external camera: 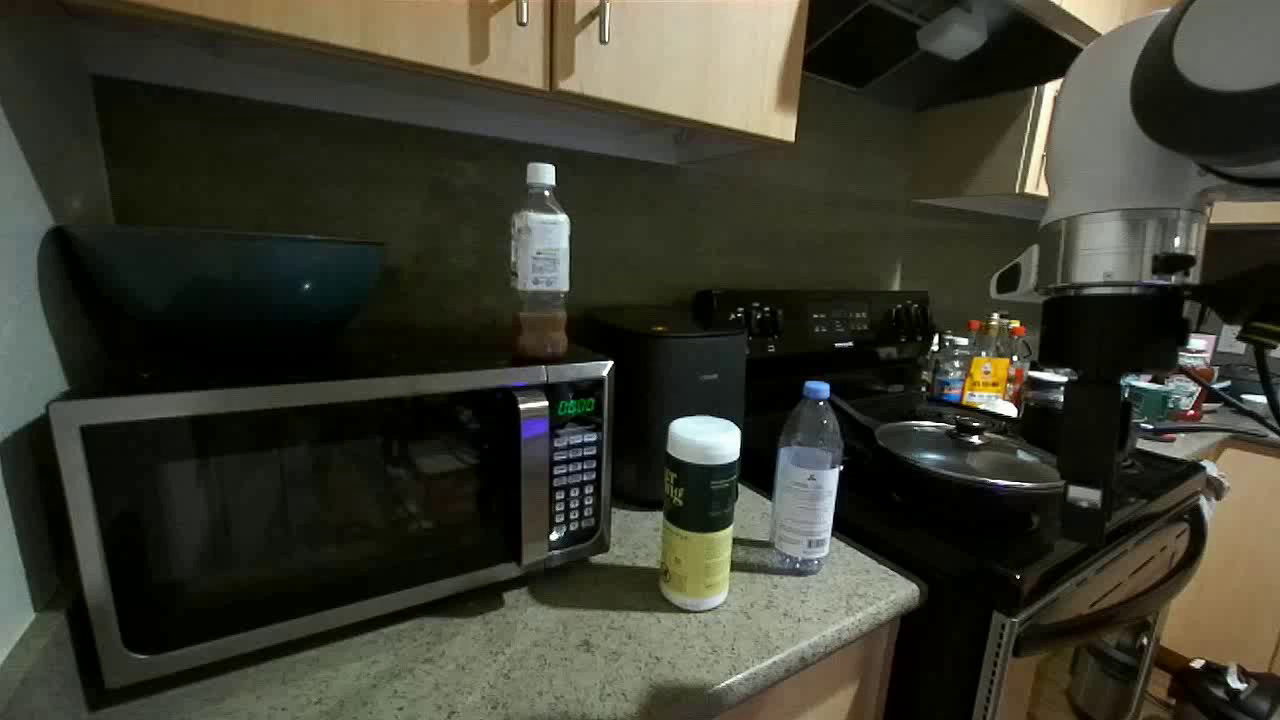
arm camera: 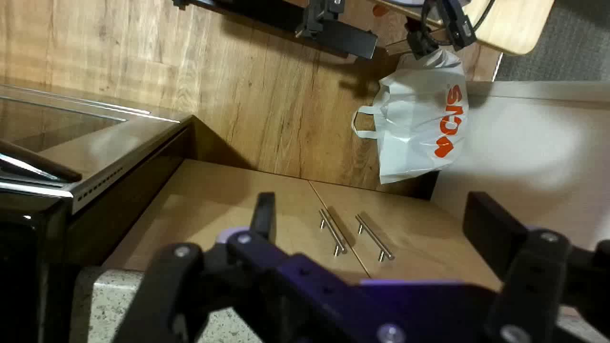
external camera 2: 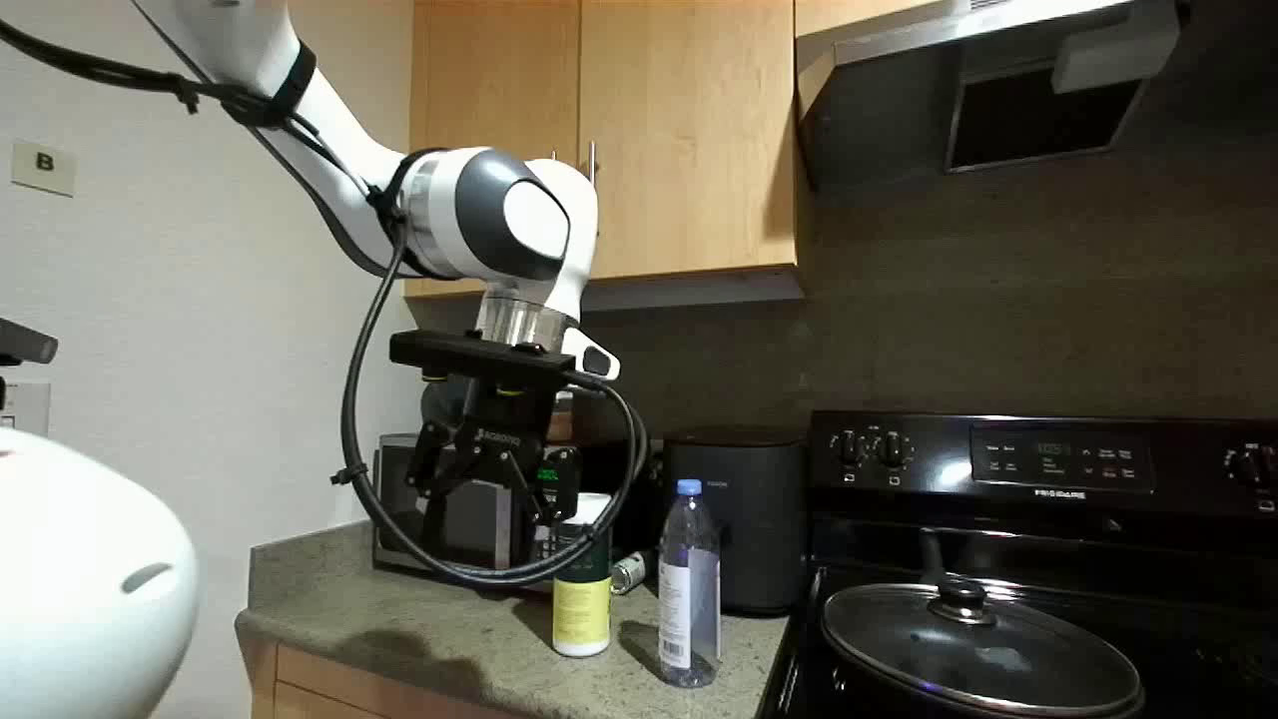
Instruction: Remove the bottle from the top of the microwave and place it on top of the container on the left
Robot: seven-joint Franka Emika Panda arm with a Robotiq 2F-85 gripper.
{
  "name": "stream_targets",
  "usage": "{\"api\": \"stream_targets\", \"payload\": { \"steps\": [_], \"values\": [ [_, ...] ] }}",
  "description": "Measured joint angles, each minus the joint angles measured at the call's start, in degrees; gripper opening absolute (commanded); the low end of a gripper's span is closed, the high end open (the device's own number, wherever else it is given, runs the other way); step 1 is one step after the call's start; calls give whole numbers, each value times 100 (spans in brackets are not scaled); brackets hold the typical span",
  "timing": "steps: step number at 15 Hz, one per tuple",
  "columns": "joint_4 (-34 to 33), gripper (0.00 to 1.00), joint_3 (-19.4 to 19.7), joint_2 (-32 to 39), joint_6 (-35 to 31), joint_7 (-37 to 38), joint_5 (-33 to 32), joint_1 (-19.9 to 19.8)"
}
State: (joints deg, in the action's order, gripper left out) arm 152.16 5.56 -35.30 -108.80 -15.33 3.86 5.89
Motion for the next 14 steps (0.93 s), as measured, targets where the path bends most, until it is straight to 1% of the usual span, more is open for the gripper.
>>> {"api": "stream_targets", "payload": {
  "steps": [10,12,14],
  "values": [
    [-38,100,-31,12,-22,0,0,1],
    [-192,100,-137,66,-130,0,0,35],
    [-460,100,-331,202,-312,2,-6,76]
  ]
}}
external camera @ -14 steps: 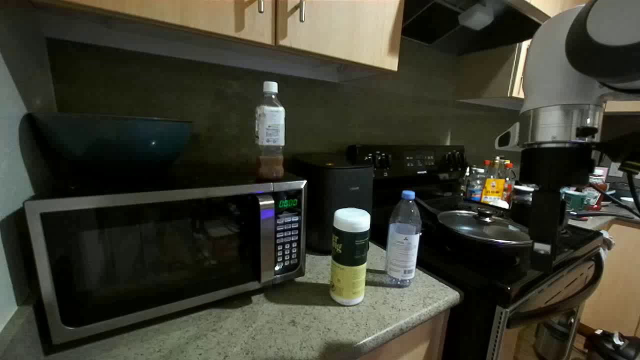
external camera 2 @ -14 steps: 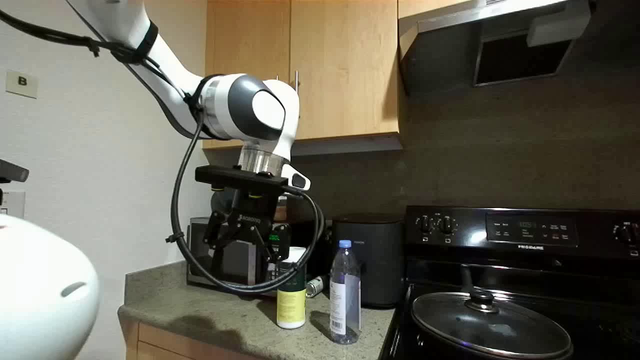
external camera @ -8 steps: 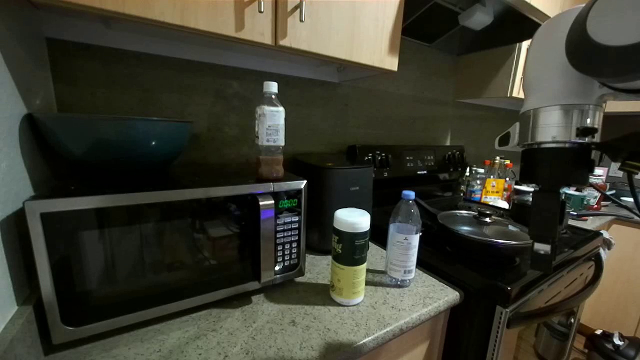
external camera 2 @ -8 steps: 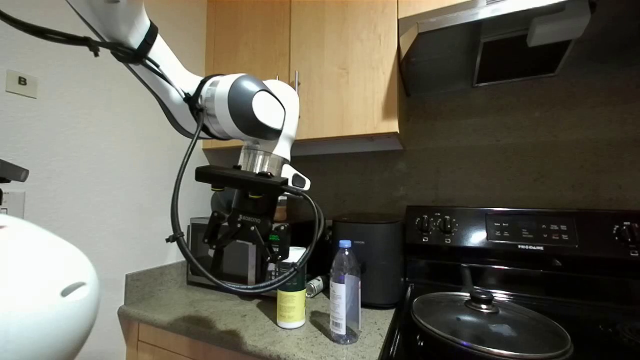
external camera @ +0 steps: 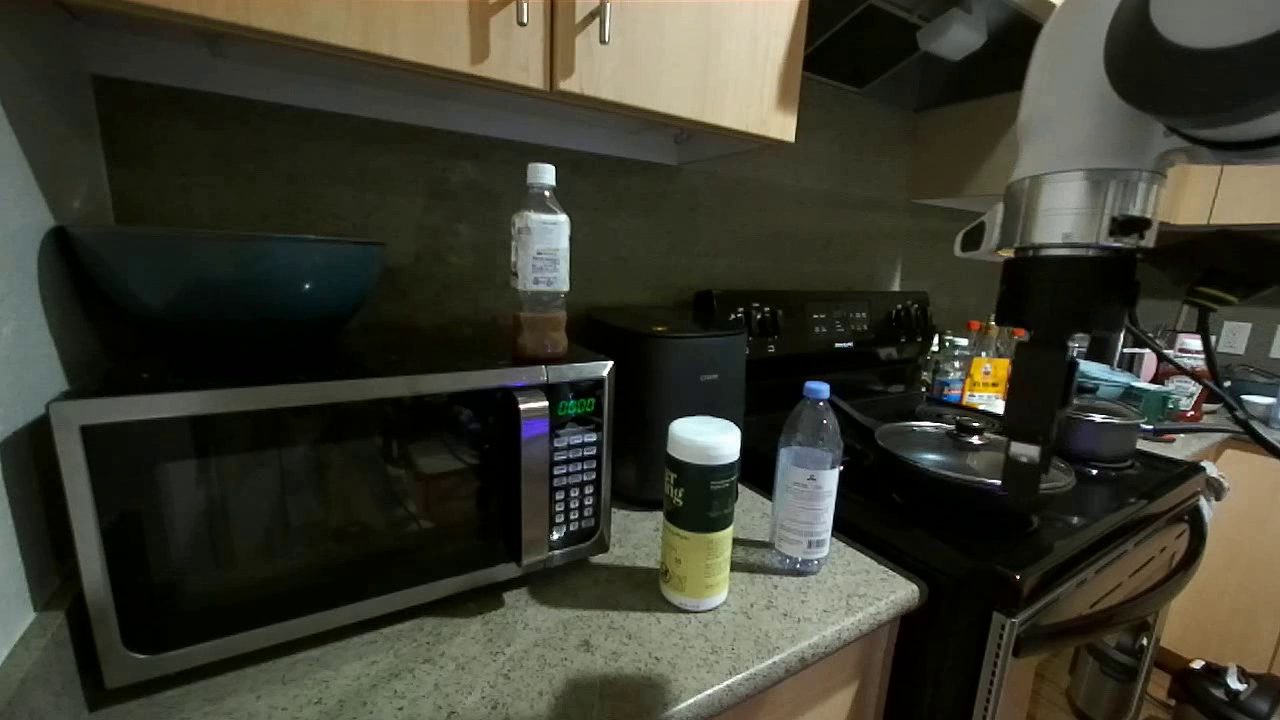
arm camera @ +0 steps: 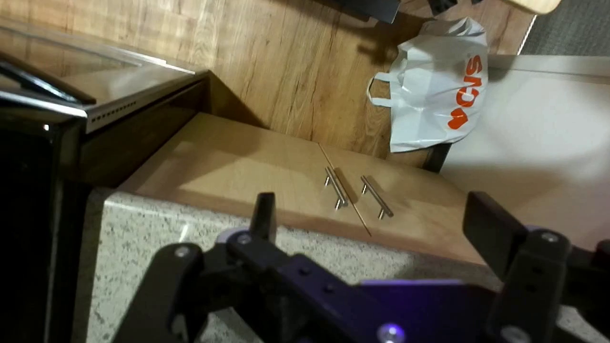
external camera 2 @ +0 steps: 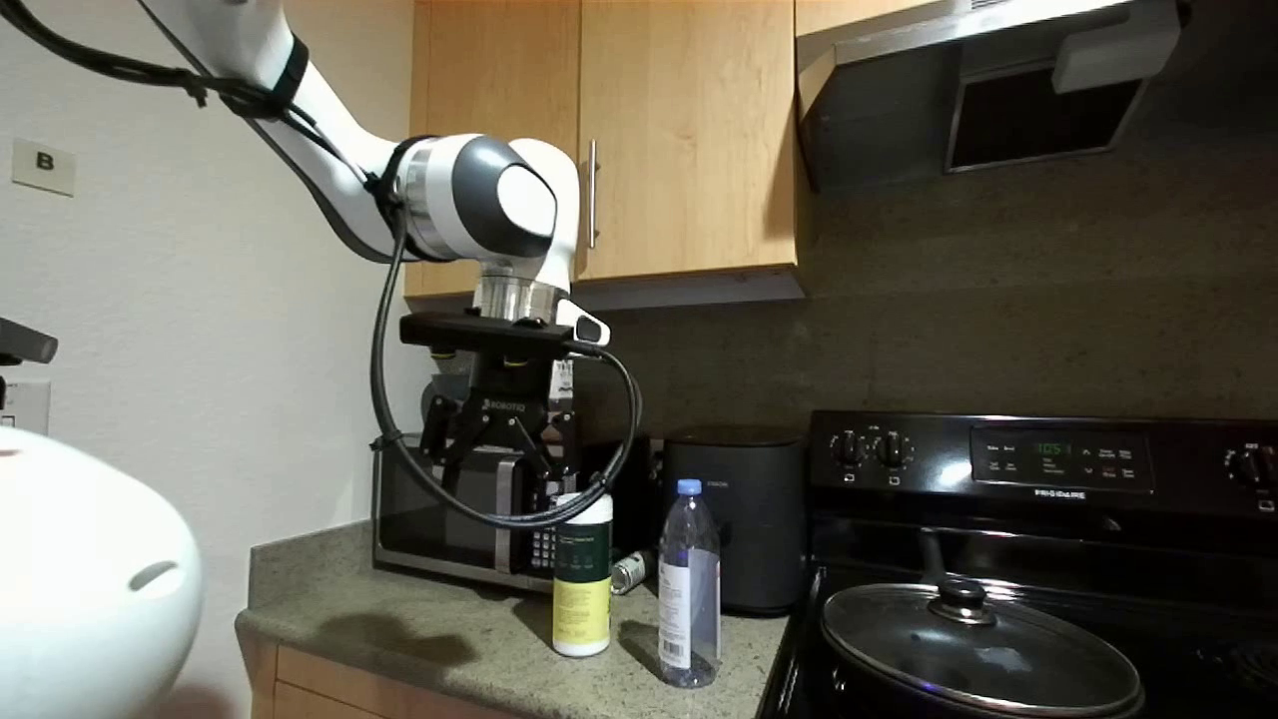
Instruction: Remove the bottle from the top of the microwave and place it on top of the container on the left
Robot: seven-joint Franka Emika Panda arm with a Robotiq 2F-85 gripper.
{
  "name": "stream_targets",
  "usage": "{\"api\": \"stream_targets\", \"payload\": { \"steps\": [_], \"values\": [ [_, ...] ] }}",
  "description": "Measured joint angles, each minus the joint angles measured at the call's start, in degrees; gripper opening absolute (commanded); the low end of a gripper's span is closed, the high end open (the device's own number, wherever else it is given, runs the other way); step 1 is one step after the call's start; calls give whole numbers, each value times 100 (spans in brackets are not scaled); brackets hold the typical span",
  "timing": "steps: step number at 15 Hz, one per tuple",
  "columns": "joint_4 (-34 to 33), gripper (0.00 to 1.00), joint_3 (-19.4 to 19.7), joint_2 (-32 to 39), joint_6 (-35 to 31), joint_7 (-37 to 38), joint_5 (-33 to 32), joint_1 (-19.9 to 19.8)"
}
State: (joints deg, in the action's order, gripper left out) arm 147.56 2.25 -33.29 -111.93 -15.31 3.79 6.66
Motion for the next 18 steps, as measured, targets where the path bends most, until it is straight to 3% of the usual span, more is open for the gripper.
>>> {"api": "stream_targets", "payload": {
  "steps": [9,18],
  "values": [
    [-1473,100,-773,1150,-641,95,-354,183],
    [-1579,100,-797,1276,-799,99,-430,184]
  ]
}}
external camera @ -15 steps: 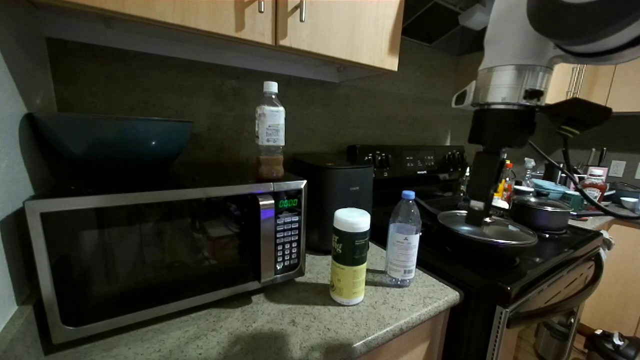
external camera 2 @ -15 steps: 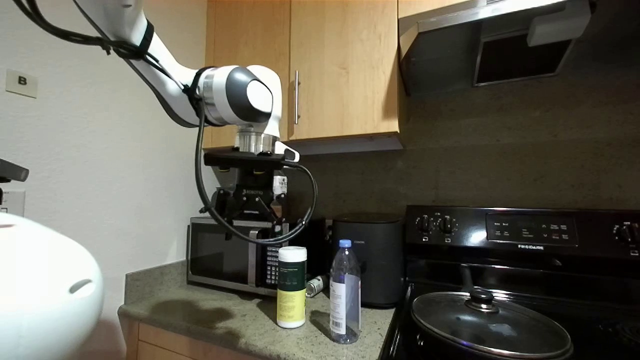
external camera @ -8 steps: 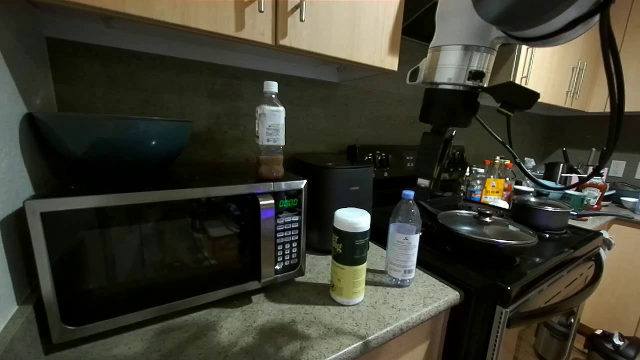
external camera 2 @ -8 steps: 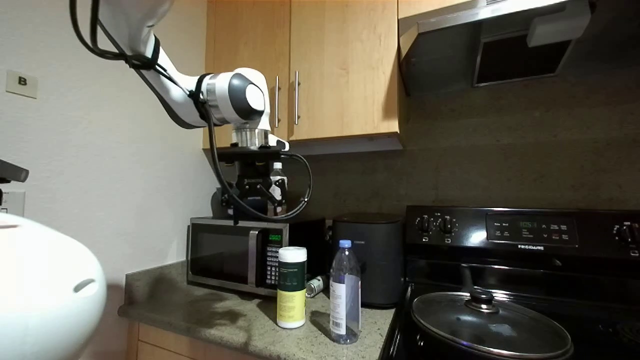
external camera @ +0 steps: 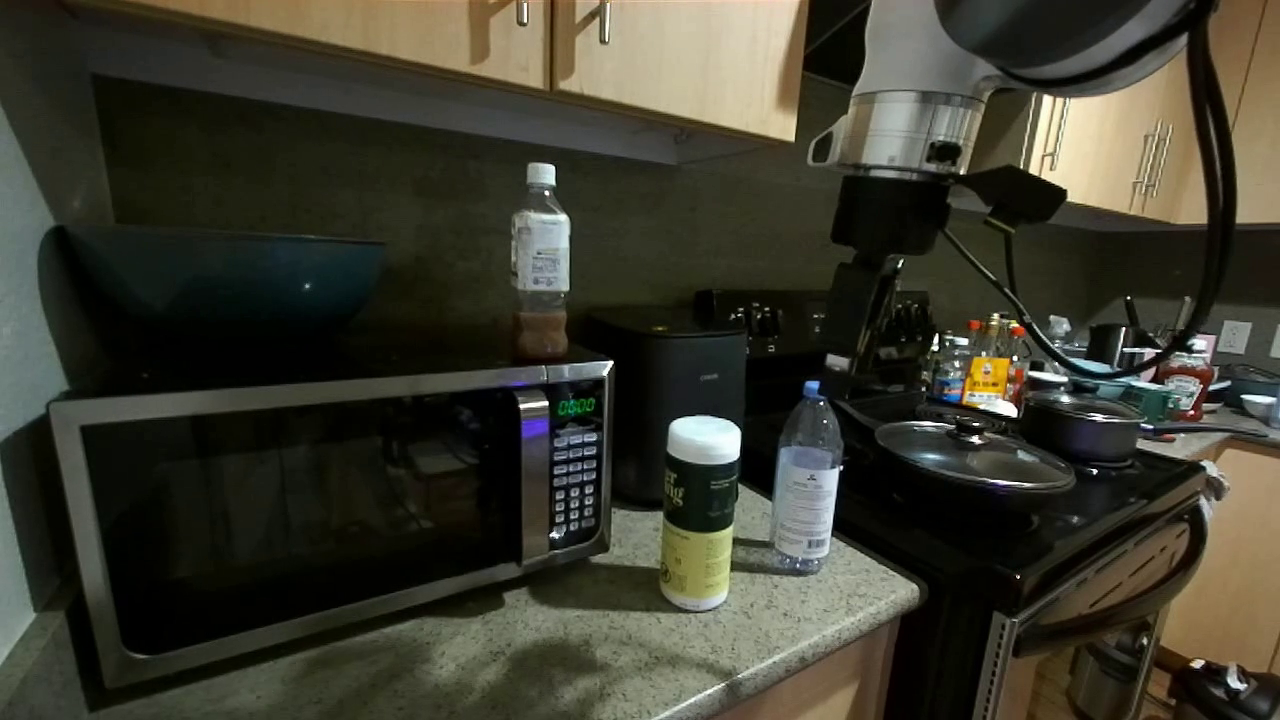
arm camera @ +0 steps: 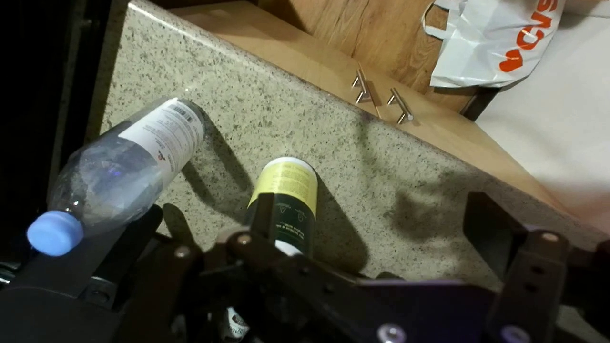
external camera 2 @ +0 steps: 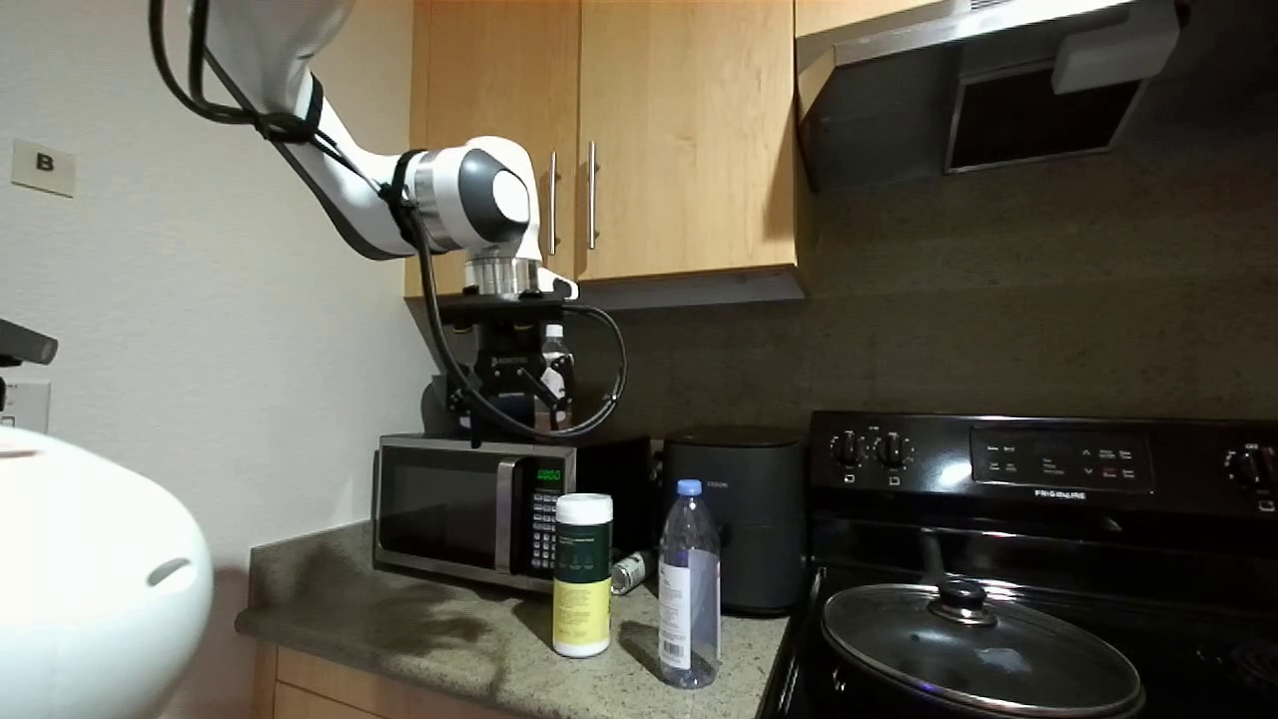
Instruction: Remove the bottle from the top of the microwave and place it on top of the container on the left
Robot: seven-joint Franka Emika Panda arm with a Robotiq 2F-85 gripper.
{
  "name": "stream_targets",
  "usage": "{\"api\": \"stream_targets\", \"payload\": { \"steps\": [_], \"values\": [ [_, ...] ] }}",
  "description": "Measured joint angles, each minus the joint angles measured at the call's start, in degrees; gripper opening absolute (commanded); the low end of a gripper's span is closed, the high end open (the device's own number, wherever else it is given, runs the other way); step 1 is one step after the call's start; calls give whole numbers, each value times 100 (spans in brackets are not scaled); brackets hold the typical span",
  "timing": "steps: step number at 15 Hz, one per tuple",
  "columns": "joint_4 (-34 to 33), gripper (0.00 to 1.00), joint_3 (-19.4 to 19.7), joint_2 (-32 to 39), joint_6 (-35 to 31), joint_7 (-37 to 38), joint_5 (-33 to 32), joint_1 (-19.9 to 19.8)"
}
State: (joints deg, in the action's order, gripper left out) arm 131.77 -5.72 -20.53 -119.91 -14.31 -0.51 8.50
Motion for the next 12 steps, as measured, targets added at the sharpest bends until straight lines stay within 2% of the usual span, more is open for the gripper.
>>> {"api": "stream_targets", "payload": {
  "steps": [4,12],
  "values": [
    [-544,100,-145,364,-544,-1,-492,6],
    [-2625,100,-423,1884,-748,-83,-1378,96]
  ]
}}
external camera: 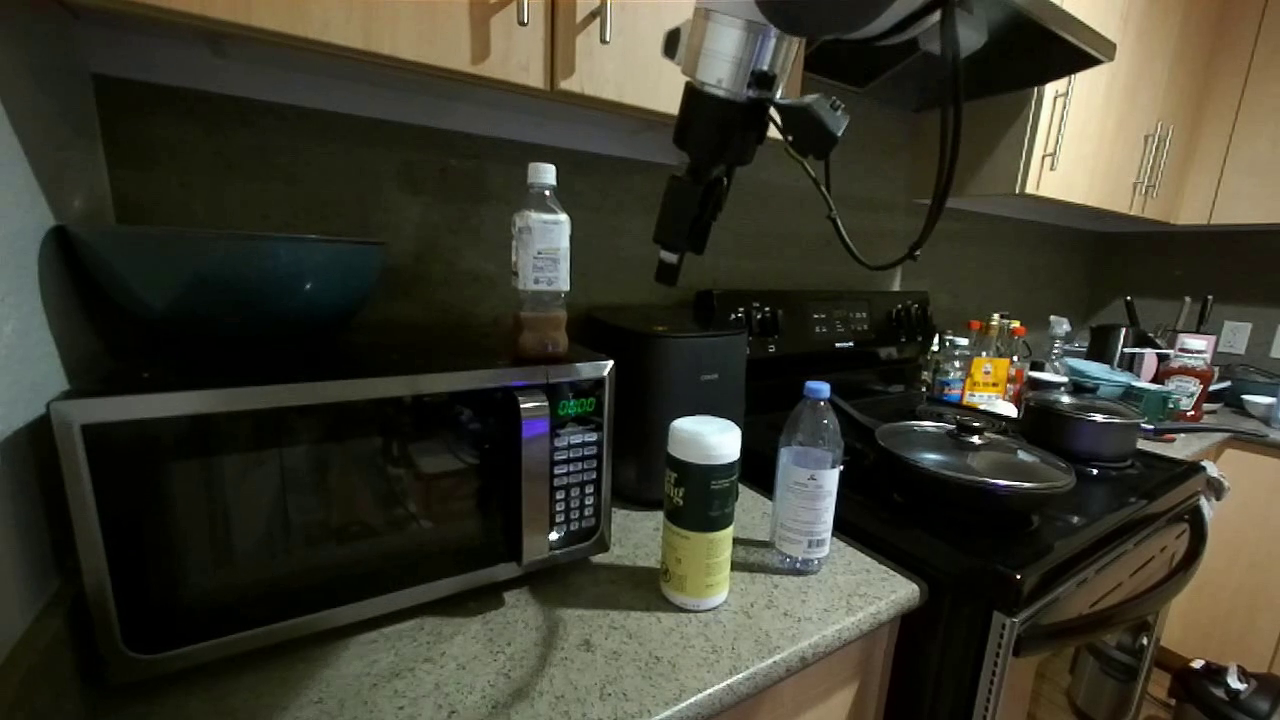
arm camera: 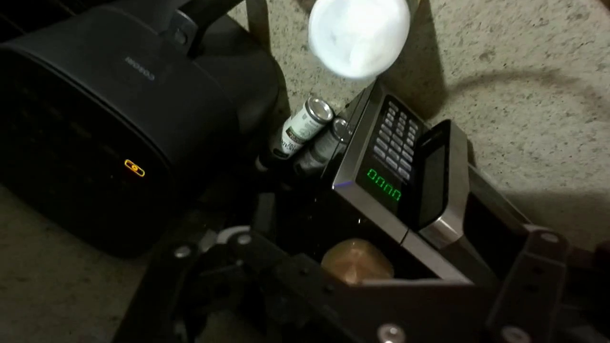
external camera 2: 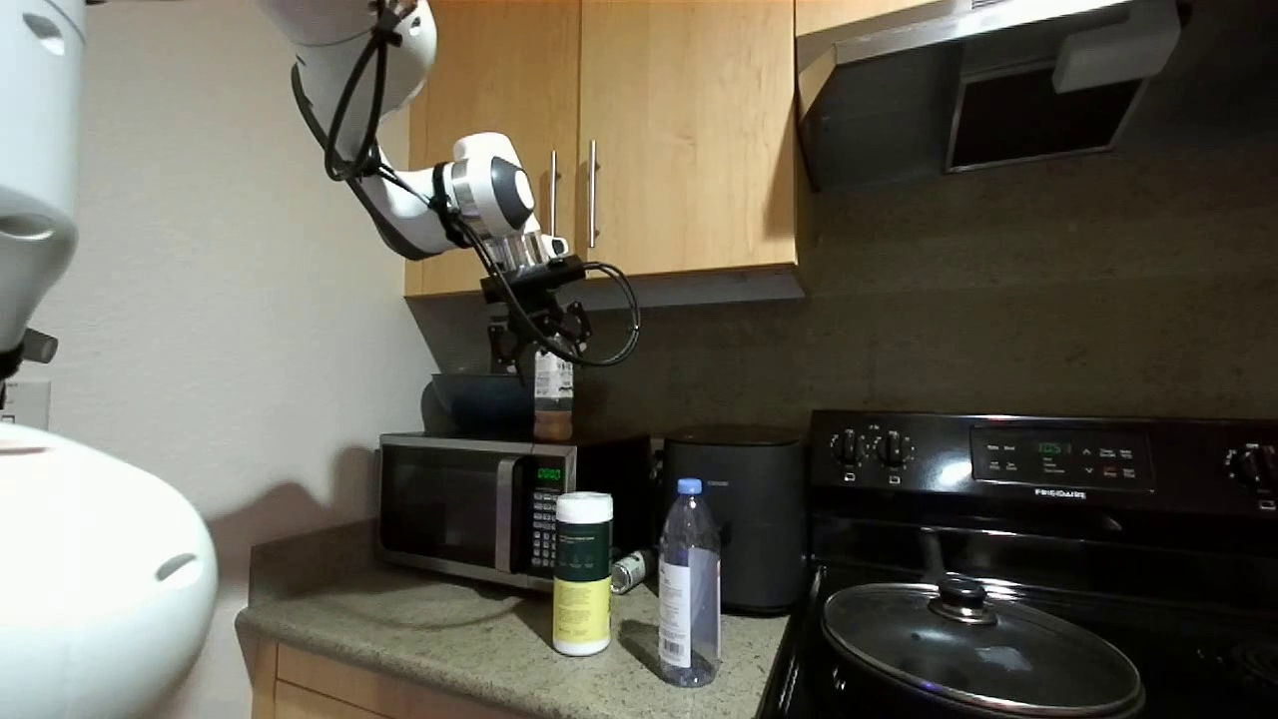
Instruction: Remove the bottle from the top of the microwave and place it on top of the container on the left
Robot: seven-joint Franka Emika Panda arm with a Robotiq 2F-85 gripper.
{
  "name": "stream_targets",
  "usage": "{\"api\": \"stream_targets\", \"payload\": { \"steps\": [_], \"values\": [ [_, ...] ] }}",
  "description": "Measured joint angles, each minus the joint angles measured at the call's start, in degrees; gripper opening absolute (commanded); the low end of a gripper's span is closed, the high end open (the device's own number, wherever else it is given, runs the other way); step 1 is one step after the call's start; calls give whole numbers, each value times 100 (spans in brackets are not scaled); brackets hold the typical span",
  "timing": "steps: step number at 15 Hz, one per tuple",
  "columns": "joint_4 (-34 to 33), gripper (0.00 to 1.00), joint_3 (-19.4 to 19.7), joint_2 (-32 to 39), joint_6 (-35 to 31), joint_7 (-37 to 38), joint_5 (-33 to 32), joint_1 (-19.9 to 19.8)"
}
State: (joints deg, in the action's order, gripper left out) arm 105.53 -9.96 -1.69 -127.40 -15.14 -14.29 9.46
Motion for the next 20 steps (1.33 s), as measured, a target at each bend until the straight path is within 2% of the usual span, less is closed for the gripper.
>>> {"api": "stream_targets", "payload": {
  "steps": [6,10,12,14,20],
  "values": [
    [-124,100,7,129,6,2,-6,17],
    [-239,100,-10,190,8,86,1103,62],
    [-416,100,-39,293,7,457,1423,86],
    [-623,100,-49,430,-18,1015,1408,130],
    [-671,100,-53,484,-62,1071,1479,137]
  ]
}}
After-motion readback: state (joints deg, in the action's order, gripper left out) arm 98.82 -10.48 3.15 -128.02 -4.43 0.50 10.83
